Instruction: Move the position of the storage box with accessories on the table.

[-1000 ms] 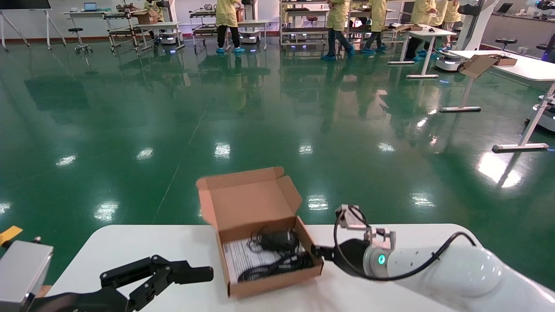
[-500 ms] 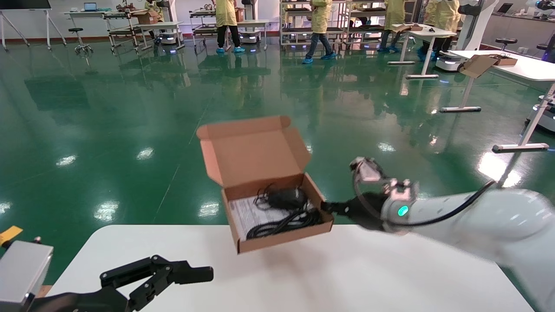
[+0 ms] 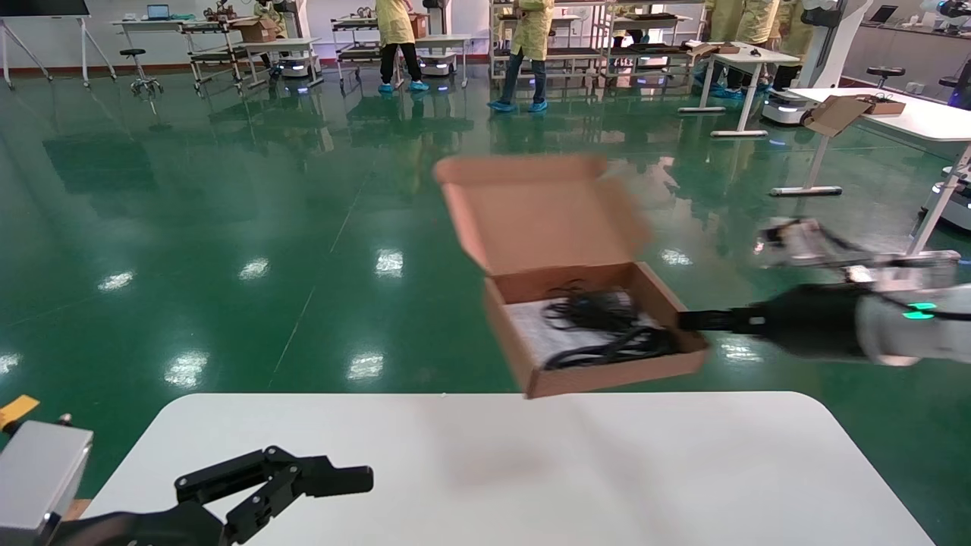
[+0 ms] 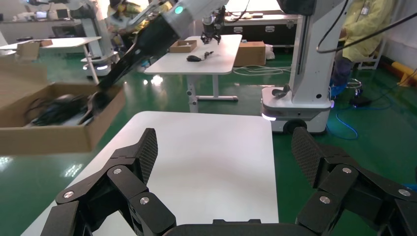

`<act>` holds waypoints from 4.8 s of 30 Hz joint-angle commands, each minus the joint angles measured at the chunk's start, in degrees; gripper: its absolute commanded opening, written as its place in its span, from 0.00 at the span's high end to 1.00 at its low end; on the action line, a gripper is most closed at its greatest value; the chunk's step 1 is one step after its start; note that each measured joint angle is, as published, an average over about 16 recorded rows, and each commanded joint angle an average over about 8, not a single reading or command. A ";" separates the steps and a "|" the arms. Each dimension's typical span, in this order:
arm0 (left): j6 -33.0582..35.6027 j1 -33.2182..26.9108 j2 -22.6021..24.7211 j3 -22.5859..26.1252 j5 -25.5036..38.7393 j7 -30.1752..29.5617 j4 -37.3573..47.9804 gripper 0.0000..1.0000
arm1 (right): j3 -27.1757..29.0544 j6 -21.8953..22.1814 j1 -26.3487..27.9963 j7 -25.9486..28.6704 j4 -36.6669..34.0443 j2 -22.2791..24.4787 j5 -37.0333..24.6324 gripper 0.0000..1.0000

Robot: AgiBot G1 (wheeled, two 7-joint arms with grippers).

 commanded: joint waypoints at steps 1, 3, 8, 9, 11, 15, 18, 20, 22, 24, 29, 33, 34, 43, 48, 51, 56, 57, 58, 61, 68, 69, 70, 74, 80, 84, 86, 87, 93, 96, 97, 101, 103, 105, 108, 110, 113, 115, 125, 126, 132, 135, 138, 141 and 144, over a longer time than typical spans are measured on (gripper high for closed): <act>0.00 0.00 0.00 0.00 0.00 0.00 0.00 0.00 | 0.13 -1.69 0.91 -1.09 -0.61 2.13 0.13 1.00; 0.00 0.00 0.00 0.00 0.00 0.00 0.00 0.00 | 0.19 -2.88 1.29 -2.23 -1.20 4.27 0.18 1.00; 0.00 0.00 0.00 0.00 0.00 0.00 0.00 0.00 | 0.35 -4.94 1.52 -5.08 -2.64 9.16 0.34 1.00; 0.00 0.00 0.00 0.00 0.00 0.00 0.00 0.00 | 0.40 -5.21 1.45 -5.64 -2.94 10.07 0.39 1.00; 0.00 0.00 0.00 0.00 0.00 0.00 0.00 0.00 | 0.53 -5.62 1.16 -6.73 -3.49 11.72 0.57 1.00; 0.00 0.00 0.00 0.00 0.00 0.00 0.00 0.00 | 1.00 -6.05 0.04 -8.80 -4.47 14.50 1.24 1.00; 0.00 0.00 0.00 0.00 0.00 0.00 0.00 0.00 | 1.47 -6.09 -1.31 -10.39 -5.01 16.05 1.91 1.00; 0.00 0.00 0.00 0.00 0.00 0.00 0.00 0.00 | 1.82 -5.99 -2.44 -11.44 -5.29 16.83 2.42 1.00; 0.00 0.00 0.00 0.00 0.00 0.00 0.00 0.00 | 2.20 -5.77 -3.74 -12.50 -5.54 17.42 2.97 1.00; 0.00 0.00 0.00 0.00 0.00 0.00 0.00 0.00 | 2.62 -5.38 -5.14 -13.54 -5.75 17.83 3.57 1.00; 0.00 0.00 0.00 0.01 0.00 0.00 0.00 0.00 | 3.72 -3.64 -8.61 -15.91 -6.21 18.29 5.15 1.00; 0.00 0.00 0.00 0.01 0.00 0.00 0.00 0.00 | 4.56 -1.15 -11.18 -17.66 -6.59 18.31 6.37 1.00; 0.00 0.00 0.00 0.01 0.00 0.00 0.00 0.00 | 4.75 -0.31 -11.74 -18.03 -6.72 18.27 6.65 1.00; 0.00 0.00 0.00 0.01 -0.01 0.00 0.00 0.00 | 6.12 10.02 -16.18 -20.08 -7.90 17.05 8.68 1.00; 0.00 0.00 0.00 0.01 -0.01 0.00 0.00 0.00 | 6.79 12.45 -18.53 -20.51 -7.57 16.54 9.64 1.00; 0.00 0.00 0.00 0.01 -0.01 0.00 0.00 0.00 | 7.22 12.92 -19.85 -20.64 -7.18 16.15 10.23 1.00; 0.00 0.00 0.00 0.01 -0.01 0.00 0.00 0.00 | 7.83 13.79 -21.54 -21.10 -6.49 15.26 11.09 1.00; 0.00 0.00 0.00 0.01 -0.01 0.00 0.00 0.00 | 7.93 14.12 -21.77 -21.30 -6.35 15.07 11.23 1.00; 0.00 0.00 0.00 0.01 -0.01 0.01 0.00 0.00 | 8.03 14.49 -21.96 -21.51 -6.23 14.90 11.37 1.00; 0.00 0.00 0.00 0.01 -0.01 0.01 0.00 0.00 | 8.36 15.73 -22.37 -22.27 -5.87 14.46 11.85 1.00; 0.00 0.00 0.00 0.01 -0.01 0.01 0.00 0.00 | 9.37 17.65 -23.23 -23.94 -5.31 13.89 13.30 0.22; 0.00 0.00 0.00 0.01 -0.01 0.01 0.00 0.00 | 9.52 17.78 -23.36 -24.12 -5.26 13.82 13.51 0.10; 0.00 0.00 0.00 0.01 -0.01 0.01 0.00 0.00 | 9.66 17.89 -23.47 -24.31 -5.21 13.75 13.71 0.01; 0.00 0.00 0.00 0.01 -0.01 0.01 0.00 0.00 | 10.18 18.27 -23.80 -25.02 -5.03 13.45 14.45 0.00; -0.01 0.00 -0.01 0.01 -0.01 0.01 0.00 0.00 | 10.87 18.55 -23.94 -26.15 -4.82 13.22 15.42 0.00; -0.01 0.00 -0.01 0.01 -0.01 0.01 0.00 0.00 | 11.30 18.51 -23.99 -26.92 -4.76 13.26 16.02 0.00; -0.01 0.00 -0.01 0.02 -0.01 0.01 0.00 0.00 | 11.52 18.41 -23.94 -27.30 -4.71 13.35 16.34 0.00; -0.01 0.00 -0.01 0.02 -0.01 0.01 0.00 0.00 | 11.63 18.34 -23.89 -27.48 -4.68 13.42 16.49 0.00; -0.01 0.00 -0.01 0.02 -0.01 0.01 0.00 0.00 | 12.29 17.31 -23.01 -28.34 -4.43 14.15 17.41 0.00; -0.01 0.00 -0.01 0.02 -0.01 0.01 0.00 0.00 | 12.63 16.32 -22.25 -28.53 -4.23 14.65 17.89 0.00; -0.01 0.00 -0.01 0.02 -0.01 0.01 0.00 0.00 | 12.75 15.89 -21.95 -28.54 -4.14 14.82 18.06 0.00; -0.01 0.00 -0.01 0.02 -0.01 0.01 0.00 0.00 | 13.29 13.54 -20.62 -28.24 -3.72 15.57 18.83 0.00; -0.01 0.00 -0.01 0.02 -0.01 0.01 0.00 0.00 | 13.60 11.79 -19.91 -27.83 -3.41 16.00 19.30 0.00; -0.01 -0.01 -0.01 0.02 -0.01 0.01 0.00 0.00 | 13.91 9.60 -19.23 -27.26 -3.02 16.52 19.77 0.00; -0.01 -0.01 -0.01 0.02 -0.01 0.01 0.00 0.00 | 14.35 4.96 -18.39 -26.08 -2.21 17.46 20.50 0.00; -0.01 -0.01 -0.01 0.02 -0.01 0.01 0.00 0.00 | 14.62 0.99 -17.89 -25.00 -1.57 18.22 21.01 0.00; -0.01 -0.01 -0.01 0.02 -0.01 0.01 0.00 0.00 | 15.08 -4.78 -17.09 -23.16 -0.80 19.12 21.86 0.00; -0.01 -0.01 -0.01 0.02 -0.01 0.01 0.00 0.00 | 15.48 -8.15 -16.54 -21.76 -0.47 19.44 22.58 0.00; -0.01 0.00 -0.01 0.02 -0.01 0.01 0.00 0.00 | 18.45 -18.42 -14.85 -14.89 0.82 18.31 27.72 0.00; -0.01 0.00 -0.01 0.02 -0.02 0.01 0.01 0.00 | 18.76 -19.35 -14.85 -14.32 0.95 18.23 28.31 0.00; -0.02 0.01 -0.01 0.02 -0.02 0.01 0.01 0.00 | 19.43 -21.47 -14.95 -13.13 1.17 18.18 29.69 0.00; -0.02 0.01 -0.01 0.02 -0.02 0.01 0.01 0.00 | 19.36 -20.86 -15.06 -13.51 1.26 18.20 29.34 0.00; -0.02 0.00 -0.01 0.02 -0.02 0.01 0.01 0.00 | 19.67 -20.59 -15.54 -13.94 2.14 18.30 28.98 0.00; -0.02 0.01 -0.01 0.02 -0.02 0.01 0.02 0.00 | 20.72 -20.98 -16.64 -14.47 4.31 18.55 28.77 0.00; -0.02 0.00 -0.01 0.02 -0.02 0.01 0.02 0.00 | 22.18 -21.35 -18.24 -15.25 7.40 18.91 28.31 0.00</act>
